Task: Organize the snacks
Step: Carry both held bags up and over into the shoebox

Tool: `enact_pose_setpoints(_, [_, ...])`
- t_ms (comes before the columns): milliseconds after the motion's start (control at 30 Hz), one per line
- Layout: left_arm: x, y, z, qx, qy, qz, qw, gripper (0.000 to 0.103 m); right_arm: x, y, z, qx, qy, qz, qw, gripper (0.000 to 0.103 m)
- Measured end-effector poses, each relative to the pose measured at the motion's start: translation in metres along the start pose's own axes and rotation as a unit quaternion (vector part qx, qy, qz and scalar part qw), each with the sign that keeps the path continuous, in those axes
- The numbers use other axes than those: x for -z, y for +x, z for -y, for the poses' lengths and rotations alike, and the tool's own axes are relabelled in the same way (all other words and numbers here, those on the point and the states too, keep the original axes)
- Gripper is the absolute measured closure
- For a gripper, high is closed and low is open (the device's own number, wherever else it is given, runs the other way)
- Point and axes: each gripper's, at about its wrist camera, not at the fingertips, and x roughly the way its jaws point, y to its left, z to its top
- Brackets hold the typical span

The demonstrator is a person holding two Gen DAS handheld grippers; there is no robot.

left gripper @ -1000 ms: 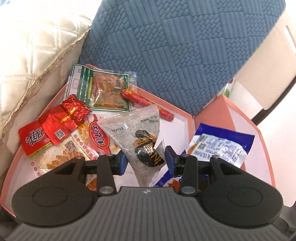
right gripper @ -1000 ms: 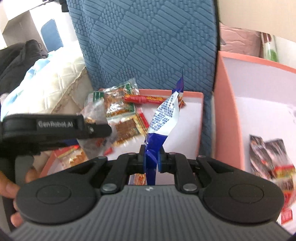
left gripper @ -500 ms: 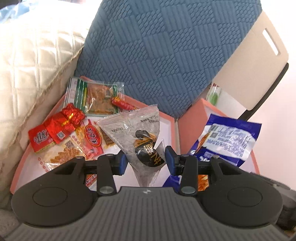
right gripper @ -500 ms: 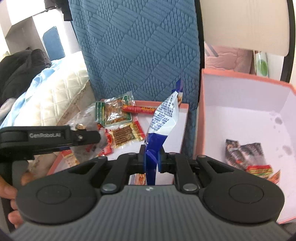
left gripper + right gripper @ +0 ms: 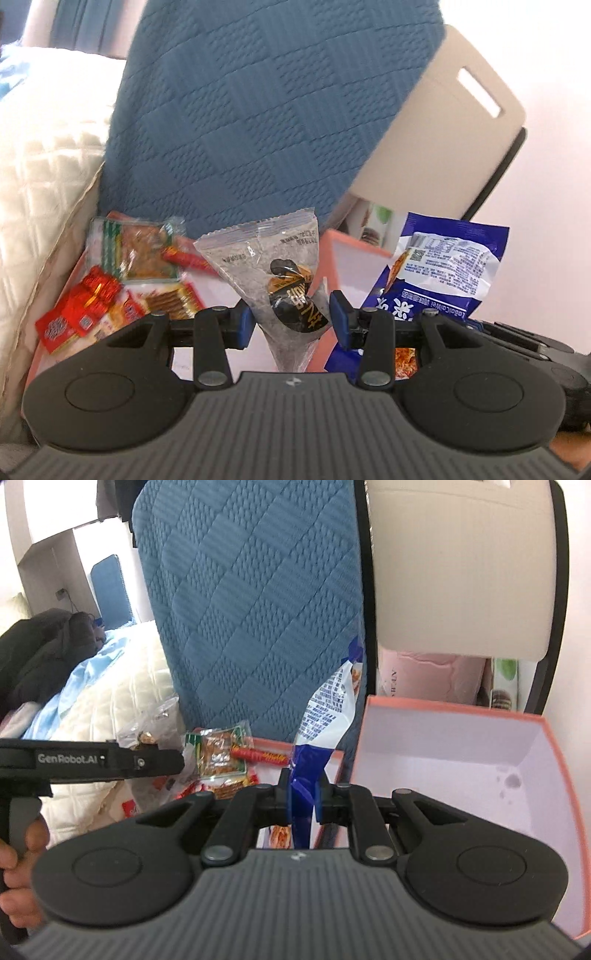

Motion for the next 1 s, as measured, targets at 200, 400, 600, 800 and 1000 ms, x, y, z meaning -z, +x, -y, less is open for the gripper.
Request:
enact_pose_setpoints(200, [-0.022, -0.004, 0.031, 0.013, 0.024, 0.005, 0.9996, 0.055, -0.024, -0.019, 0.012, 0.008, -0.018, 0.019, 1.0, 0.089])
enact_pose_setpoints(400, [-0.036, -0.003, 0.065, 0.025, 0.051, 0.007, 0.9983, 0.055, -0.042, -0.038, 0.029, 0.014, -0.029, 0.034, 0.999, 0.089])
enact_pose_setpoints(600, [-0.038, 0.01, 0.103, 0.041, 0.072, -0.008, 0.9966, 0.055, -0.044, -0.045, 0.056, 0.031, -0.044, 0.013, 0.998, 0.089])
enact_pose_setpoints(800, [-0.024, 0.042, 0.135, 0.055, 0.083, -0.043, 0.9941, 0.055, -0.03, -0.043, 0.095, 0.056, -0.027, -0.018, 0.998, 0.088])
enact_pose_setpoints(1000, [-0.003, 0.085, 0.163, 0.057, 0.095, -0.087, 0.9901, 0.055, -0.004, -0.031, 0.126, 0.078, -0.021, -0.057, 0.995, 0.088])
